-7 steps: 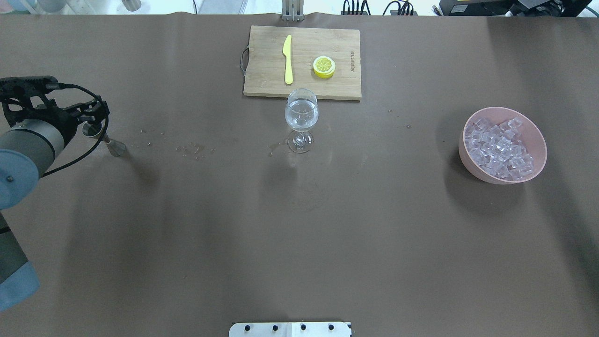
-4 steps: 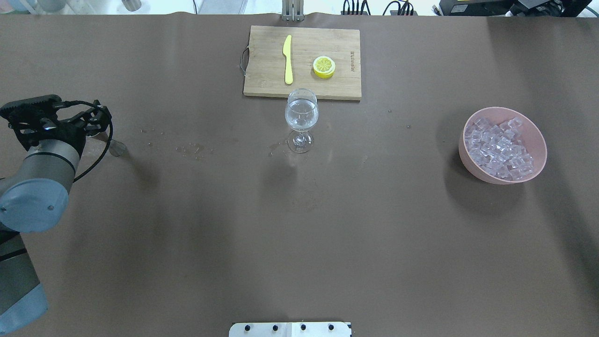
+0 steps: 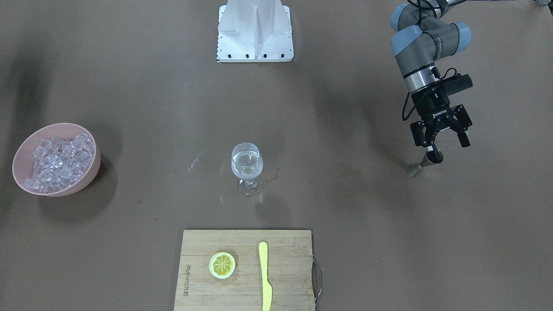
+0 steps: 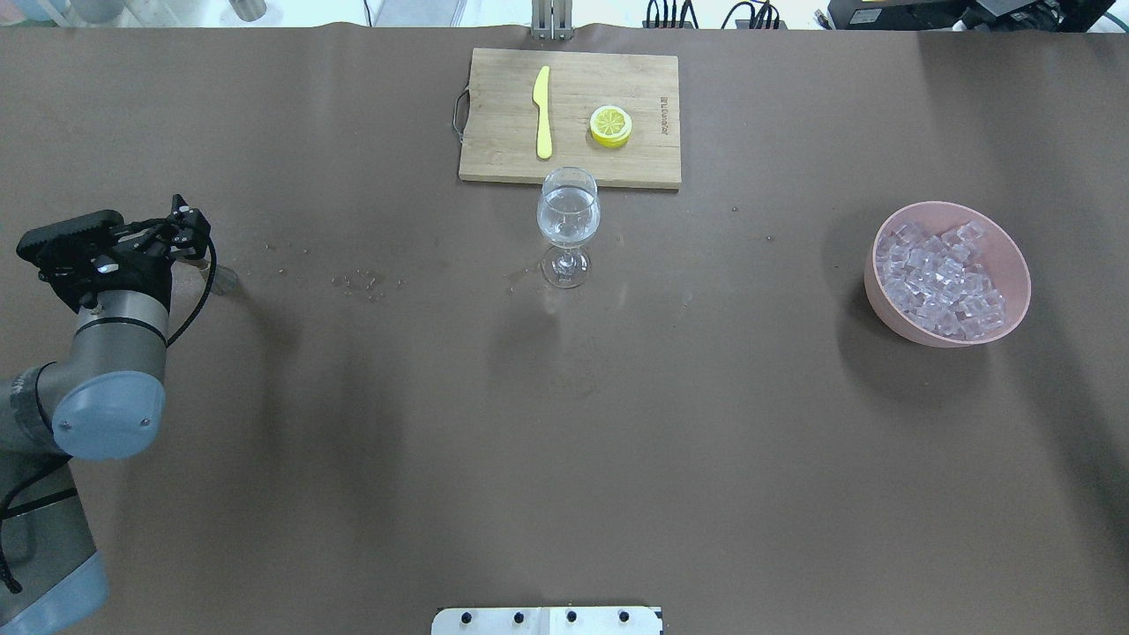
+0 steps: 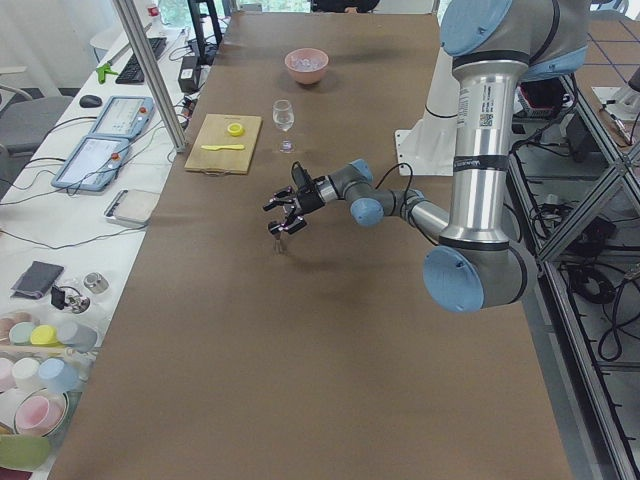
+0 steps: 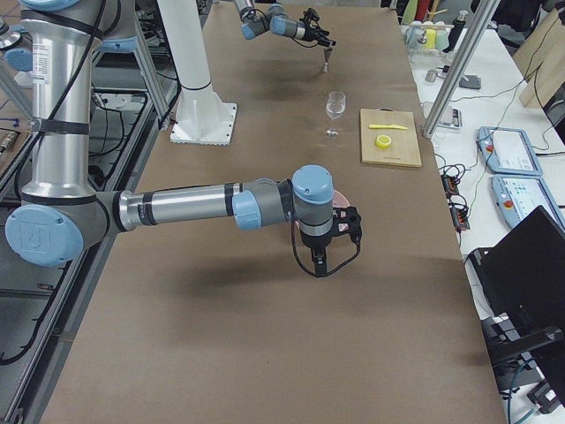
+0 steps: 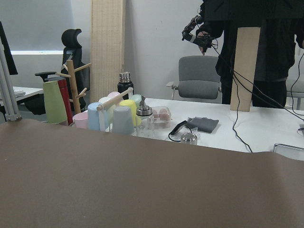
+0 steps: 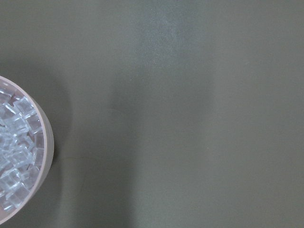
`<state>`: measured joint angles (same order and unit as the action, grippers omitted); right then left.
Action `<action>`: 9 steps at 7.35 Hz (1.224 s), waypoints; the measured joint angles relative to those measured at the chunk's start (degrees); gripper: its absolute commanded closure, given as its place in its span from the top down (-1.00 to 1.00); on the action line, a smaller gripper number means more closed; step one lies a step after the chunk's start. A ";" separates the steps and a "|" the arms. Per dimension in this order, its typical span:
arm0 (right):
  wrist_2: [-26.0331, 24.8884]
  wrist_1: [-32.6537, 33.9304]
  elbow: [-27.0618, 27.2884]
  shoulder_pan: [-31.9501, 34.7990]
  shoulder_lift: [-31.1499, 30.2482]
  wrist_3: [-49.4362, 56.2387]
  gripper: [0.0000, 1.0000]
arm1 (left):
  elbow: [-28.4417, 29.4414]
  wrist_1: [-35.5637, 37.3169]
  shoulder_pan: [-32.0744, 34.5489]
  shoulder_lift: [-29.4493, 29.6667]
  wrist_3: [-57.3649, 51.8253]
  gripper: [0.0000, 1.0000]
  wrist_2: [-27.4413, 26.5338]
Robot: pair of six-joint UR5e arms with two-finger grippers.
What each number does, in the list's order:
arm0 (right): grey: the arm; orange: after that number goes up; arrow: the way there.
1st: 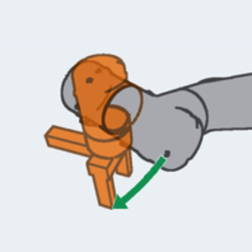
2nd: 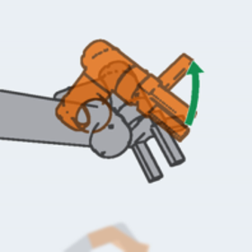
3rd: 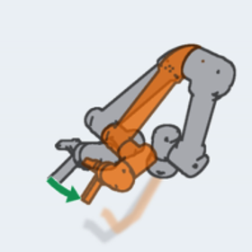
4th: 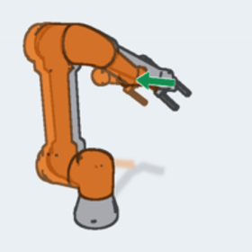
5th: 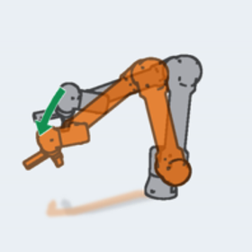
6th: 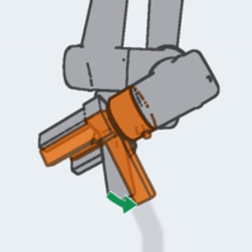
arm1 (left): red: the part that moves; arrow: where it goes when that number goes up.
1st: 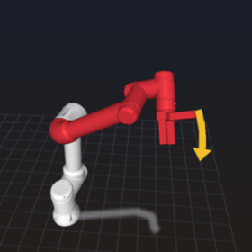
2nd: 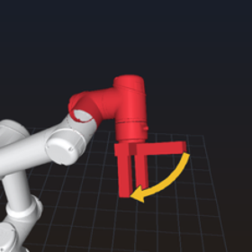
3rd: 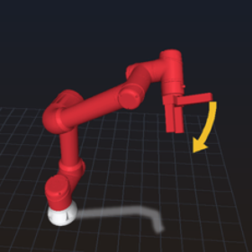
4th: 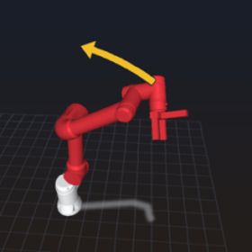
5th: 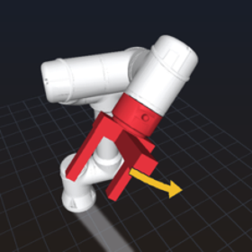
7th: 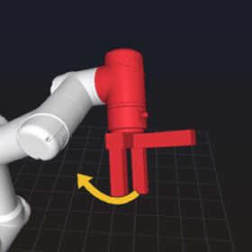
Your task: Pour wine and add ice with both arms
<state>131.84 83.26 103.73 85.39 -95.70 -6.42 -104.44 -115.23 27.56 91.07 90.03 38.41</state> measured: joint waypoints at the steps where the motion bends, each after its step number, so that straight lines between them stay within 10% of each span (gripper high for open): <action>1: -0.01 -0.02 -0.01 0.01 -0.04 0.00 1.00 | 1.03 0.02 -0.68 0.55 0.41 0.97 -0.67; 9: 0.03 -0.03 -0.27 -0.05 -0.10 0.00 1.00 | 8.38 -0.55 -2.68 3.76 1.61 0.97 -2.44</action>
<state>131.87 83.23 103.45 85.35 -95.80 -6.42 -96.06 -115.77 24.88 94.83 91.65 35.97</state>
